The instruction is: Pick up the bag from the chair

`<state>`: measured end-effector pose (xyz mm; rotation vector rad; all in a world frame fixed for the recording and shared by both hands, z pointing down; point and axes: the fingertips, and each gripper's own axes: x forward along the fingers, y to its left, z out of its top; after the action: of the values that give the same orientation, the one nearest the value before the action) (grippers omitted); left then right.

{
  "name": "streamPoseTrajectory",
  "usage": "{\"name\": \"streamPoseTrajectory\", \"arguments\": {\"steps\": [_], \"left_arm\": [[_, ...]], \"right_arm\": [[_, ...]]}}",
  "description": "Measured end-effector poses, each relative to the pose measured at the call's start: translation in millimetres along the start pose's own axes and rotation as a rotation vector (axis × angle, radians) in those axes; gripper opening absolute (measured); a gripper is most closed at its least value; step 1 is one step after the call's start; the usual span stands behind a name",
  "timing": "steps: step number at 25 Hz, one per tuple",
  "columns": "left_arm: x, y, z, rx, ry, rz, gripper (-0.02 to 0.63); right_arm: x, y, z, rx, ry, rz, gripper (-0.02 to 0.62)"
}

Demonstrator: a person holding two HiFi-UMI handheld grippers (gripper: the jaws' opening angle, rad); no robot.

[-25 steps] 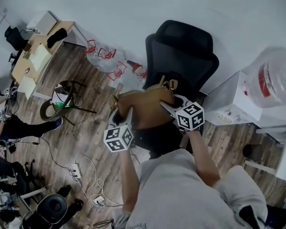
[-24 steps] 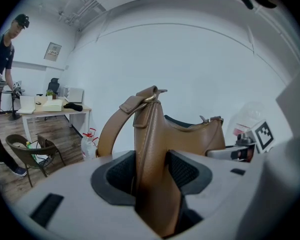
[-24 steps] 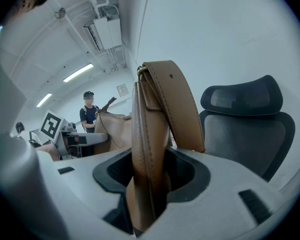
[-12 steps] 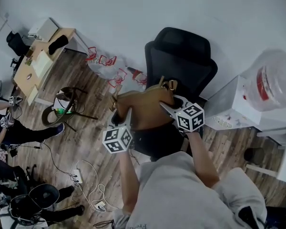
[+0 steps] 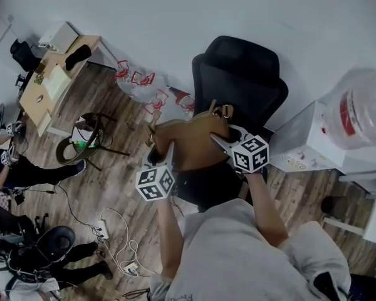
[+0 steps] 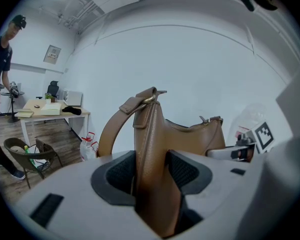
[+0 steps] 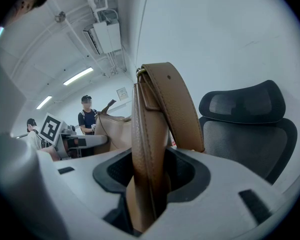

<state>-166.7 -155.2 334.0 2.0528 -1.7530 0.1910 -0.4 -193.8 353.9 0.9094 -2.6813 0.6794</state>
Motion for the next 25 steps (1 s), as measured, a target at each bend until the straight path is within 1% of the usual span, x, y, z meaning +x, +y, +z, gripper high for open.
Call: {"name": "streamPoseTrajectory", "arguments": {"steps": [14, 25], "left_arm": [[0, 4, -6, -0.009, 0.006, 0.014, 0.201], [1, 11, -6, -0.009, 0.011, 0.022, 0.199]], "right_arm": [[6, -2, -5, 0.012, 0.021, 0.009, 0.183], [14, -1, -6, -0.011, 0.041, 0.024, 0.183]]}}
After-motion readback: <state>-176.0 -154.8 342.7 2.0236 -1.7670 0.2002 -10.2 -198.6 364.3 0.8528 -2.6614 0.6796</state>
